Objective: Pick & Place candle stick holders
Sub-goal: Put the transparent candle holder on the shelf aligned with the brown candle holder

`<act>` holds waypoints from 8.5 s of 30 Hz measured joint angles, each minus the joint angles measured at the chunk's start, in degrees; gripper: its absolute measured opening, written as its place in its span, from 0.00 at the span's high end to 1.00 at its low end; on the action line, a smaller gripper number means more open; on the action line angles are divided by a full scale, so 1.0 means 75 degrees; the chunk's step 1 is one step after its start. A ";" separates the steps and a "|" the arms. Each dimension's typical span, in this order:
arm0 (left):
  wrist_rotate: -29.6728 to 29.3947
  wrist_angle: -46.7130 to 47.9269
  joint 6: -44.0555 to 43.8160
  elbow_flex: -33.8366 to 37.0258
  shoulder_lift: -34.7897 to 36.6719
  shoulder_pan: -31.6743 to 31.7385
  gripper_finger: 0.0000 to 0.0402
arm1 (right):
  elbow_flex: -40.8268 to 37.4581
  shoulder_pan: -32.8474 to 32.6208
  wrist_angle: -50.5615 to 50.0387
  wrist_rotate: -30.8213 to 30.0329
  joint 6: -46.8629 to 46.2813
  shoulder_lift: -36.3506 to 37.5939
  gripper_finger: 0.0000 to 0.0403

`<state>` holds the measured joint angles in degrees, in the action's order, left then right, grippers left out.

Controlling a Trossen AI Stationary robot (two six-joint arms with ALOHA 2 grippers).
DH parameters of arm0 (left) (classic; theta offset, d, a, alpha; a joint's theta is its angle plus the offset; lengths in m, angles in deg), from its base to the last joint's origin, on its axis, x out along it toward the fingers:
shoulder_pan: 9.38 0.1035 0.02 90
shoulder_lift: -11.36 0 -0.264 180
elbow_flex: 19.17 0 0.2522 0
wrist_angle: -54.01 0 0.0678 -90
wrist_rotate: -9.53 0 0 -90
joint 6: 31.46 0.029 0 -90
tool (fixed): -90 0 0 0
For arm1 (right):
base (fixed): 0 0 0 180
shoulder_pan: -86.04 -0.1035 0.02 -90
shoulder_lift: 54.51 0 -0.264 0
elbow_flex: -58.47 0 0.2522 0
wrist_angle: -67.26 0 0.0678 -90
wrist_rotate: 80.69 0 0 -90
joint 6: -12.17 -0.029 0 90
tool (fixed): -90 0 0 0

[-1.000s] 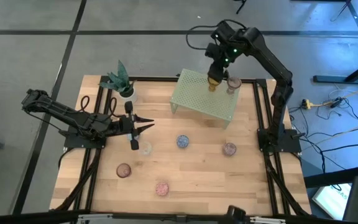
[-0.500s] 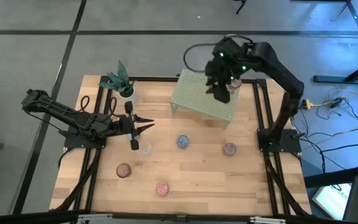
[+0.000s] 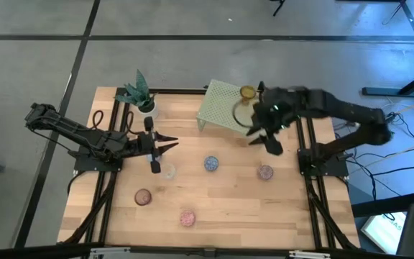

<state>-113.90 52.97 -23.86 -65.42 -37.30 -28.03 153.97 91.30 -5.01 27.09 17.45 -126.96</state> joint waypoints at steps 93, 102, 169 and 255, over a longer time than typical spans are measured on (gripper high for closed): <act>0.1978 0.7441 -0.5505 -0.2174 -0.4043 0.0003 0.96 | -1.0160 -0.1548 1.1529 -0.0347 -0.0979 0.4925 0.57; 0.1455 0.7009 -0.5395 -0.2693 -0.4043 0.0294 0.96 | -1.0157 -0.1545 1.1655 -0.1731 -0.1252 0.4925 0.57; 0.4201 0.2557 -0.3114 -0.5406 -0.6412 0.5805 0.95 | -1.0157 -0.1545 1.1091 -0.2231 -0.1667 0.4925 0.57; 0.4230 0.6067 -0.4516 -0.9485 -0.7006 0.6482 0.93 | -1.0160 -0.1538 1.1758 -0.3034 -0.2046 0.4927 0.57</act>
<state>-82.17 98.47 -57.73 -136.56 -89.85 20.58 77.77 79.76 83.17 4.33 2.11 -90.00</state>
